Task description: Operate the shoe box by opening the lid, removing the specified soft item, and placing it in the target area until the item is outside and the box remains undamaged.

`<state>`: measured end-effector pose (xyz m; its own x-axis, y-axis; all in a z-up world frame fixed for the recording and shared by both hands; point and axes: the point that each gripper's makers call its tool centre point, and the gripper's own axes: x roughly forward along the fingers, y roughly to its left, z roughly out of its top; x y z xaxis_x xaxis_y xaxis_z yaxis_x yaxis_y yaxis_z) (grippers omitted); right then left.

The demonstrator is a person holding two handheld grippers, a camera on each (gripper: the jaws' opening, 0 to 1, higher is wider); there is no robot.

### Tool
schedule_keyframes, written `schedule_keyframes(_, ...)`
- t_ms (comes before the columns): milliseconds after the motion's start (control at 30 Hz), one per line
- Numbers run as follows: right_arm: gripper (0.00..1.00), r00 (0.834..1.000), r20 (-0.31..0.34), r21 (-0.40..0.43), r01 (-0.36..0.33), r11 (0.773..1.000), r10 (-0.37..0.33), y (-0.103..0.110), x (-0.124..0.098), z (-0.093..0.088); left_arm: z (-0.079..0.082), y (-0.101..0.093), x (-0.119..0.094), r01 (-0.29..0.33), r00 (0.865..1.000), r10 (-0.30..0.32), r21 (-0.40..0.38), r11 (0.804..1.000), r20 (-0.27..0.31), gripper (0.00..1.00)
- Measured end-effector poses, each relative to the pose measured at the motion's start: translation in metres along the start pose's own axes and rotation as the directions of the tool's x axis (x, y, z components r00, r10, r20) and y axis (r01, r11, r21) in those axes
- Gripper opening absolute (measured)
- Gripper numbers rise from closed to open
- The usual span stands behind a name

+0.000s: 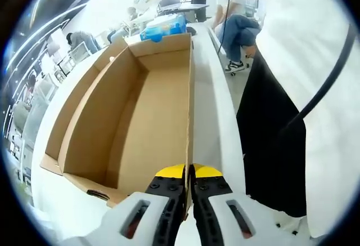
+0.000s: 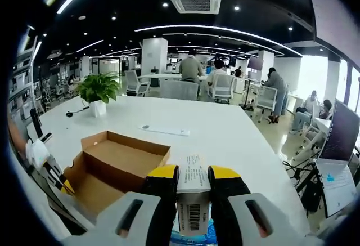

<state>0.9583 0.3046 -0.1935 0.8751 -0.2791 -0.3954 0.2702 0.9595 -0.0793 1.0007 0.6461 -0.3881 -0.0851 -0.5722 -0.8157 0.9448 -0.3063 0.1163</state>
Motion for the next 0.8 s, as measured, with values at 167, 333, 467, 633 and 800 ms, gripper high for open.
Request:
schedule_keyframes(167,0.19,1.000,-0.011,0.006,-0.004,1.000,0.004,0.004,-0.001,-0.011,0.000,0.000,0.000,0.000,1.000,0.000,-0.001,1.000,0.000,0.03)
schedule_keyframes(333,0.19,1.000,-0.030,0.021,-0.006,1.000,0.006,0.006,-0.002,-0.021,-0.002,0.000,0.001,0.003,1.000,-0.003,-0.001,1.000,0.000,0.02)
schedule_keyframes(467,0.19,0.999,-0.039,0.014,-0.003,1.000,0.003,0.006,-0.003,-0.026,-0.002,0.000,0.000,0.005,1.000,-0.005,-0.001,1.000,0.000,0.02)
schedule_keyframes(633,0.19,0.998,-0.068,-0.030,-0.006,1.000,0.004,0.007,-0.005,-0.033,-0.003,0.001,0.001,0.005,1.000,-0.005,-0.004,1.000,-0.001,0.02)
schedule_keyframes(800,0.19,0.991,-0.133,-0.066,0.006,0.998,-0.014,0.005,-0.005,-0.046,-0.002,0.000,0.000,0.007,1.000,-0.007,-0.005,1.000,-0.001,0.02)
